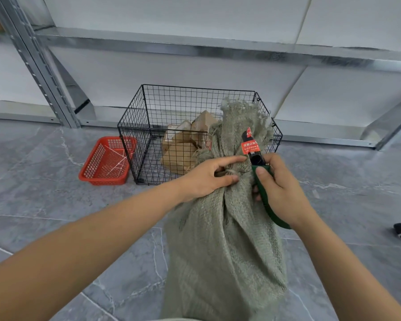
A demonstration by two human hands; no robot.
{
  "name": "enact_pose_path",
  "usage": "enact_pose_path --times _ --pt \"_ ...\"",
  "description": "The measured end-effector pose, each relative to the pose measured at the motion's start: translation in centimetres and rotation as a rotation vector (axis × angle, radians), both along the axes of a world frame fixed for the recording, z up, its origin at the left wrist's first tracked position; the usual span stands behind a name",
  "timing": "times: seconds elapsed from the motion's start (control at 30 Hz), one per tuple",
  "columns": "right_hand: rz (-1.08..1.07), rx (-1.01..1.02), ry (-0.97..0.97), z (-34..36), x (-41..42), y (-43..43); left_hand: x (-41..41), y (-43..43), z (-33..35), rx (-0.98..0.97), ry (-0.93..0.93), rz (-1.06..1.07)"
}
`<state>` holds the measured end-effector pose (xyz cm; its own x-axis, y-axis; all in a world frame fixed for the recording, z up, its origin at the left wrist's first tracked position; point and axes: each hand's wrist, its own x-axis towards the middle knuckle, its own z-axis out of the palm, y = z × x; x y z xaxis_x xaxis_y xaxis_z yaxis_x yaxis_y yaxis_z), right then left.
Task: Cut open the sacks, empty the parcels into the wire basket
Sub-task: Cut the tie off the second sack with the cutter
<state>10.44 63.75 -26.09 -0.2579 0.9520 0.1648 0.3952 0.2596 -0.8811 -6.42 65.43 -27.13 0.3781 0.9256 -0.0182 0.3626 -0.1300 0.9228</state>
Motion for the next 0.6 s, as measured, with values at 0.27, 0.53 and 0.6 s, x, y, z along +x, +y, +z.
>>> enact_pose_path --times 0.27,0.53,0.6 --pt "-0.006 0.119 -0.34 0.3 1.1 -0.5 -0.2 -0.3 -0.3 0.185 0.259 0.197" --pt "-0.082 0.288 -0.665 3.5 1.9 -2.7 1.2 -0.2 0.4 0.266 0.238 0.35" --pt "-0.078 0.242 -0.721 4.0 1.8 -3.3 1.7 -0.2 0.5 0.291 0.269 0.354"
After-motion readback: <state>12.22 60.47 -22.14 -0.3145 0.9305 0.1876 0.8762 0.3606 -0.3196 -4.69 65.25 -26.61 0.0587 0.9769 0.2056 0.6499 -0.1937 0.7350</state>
